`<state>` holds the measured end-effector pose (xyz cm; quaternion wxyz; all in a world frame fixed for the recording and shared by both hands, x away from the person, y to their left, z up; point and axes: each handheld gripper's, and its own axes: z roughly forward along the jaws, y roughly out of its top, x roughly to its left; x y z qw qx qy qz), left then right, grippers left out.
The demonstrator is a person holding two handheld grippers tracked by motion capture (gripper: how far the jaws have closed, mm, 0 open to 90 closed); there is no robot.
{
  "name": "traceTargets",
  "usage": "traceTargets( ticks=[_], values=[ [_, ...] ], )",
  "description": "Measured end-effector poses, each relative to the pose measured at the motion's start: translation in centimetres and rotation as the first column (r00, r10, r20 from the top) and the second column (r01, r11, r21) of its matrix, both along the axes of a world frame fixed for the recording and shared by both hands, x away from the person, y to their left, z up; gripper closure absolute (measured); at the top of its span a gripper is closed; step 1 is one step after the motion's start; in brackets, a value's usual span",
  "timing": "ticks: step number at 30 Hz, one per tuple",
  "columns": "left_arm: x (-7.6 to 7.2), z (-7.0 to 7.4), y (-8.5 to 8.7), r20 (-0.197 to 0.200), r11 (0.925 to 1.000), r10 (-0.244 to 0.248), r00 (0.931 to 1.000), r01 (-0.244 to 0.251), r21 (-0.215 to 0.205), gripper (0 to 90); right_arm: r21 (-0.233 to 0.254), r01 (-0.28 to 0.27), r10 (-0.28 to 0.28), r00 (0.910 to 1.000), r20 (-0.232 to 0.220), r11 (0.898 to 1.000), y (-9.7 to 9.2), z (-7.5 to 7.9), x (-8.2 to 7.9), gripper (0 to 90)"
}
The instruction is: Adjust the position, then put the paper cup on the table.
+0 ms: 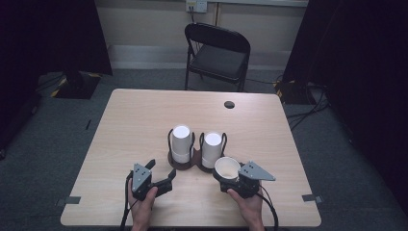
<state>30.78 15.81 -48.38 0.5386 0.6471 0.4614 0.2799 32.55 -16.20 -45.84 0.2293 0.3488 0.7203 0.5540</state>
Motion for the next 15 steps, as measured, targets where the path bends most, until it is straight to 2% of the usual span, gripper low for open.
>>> traceTargets(
  ticks=[1, 4, 9, 13, 15],
  values=[
    [0.0, -0.1, 0.1, -0.001, 0.9999, 0.004, 1.0000, -0.004, 0.013, 15.5, -0.002, 0.006, -0.006, 1.0000, 0.000, 1.000, -0.2, 0.0, 0.2, 26.5],
    [0.0, -0.3, 0.3, -0.012, 1.0000, 0.008, 0.9999, -0.007, 0.005, 15.6, -0.002, 0.016, -0.016, 0.9999, 0.002, 1.000, -0.5, 0.2, 0.5, 26.5],
    [-0.4, -0.5, 0.3, -0.011, 0.9994, 0.022, 0.9997, -0.021, 0.026, 15.6, -0.004, 0.049, -0.049, 0.9988, 0.006, 0.999, -1.2, 0.3, 1.3, 26.5],
    [-0.2, -0.9, 0.5, -0.013, 0.9994, 0.029, 0.9995, -0.028, 0.018, 15.6, 0.003, 0.076, -0.076, 0.9971, 0.008, 0.997, -1.9, 0.5, 1.9, 26.5],
    [-0.3, -1.1, 0.6, -0.002, 0.9988, 0.048, 0.9988, -0.048, 0.012, 15.9, -0.001, 0.092, -0.092, 0.9957, 0.014, 0.996, -2.2, 0.6, 2.4, 26.5]
  ],
)
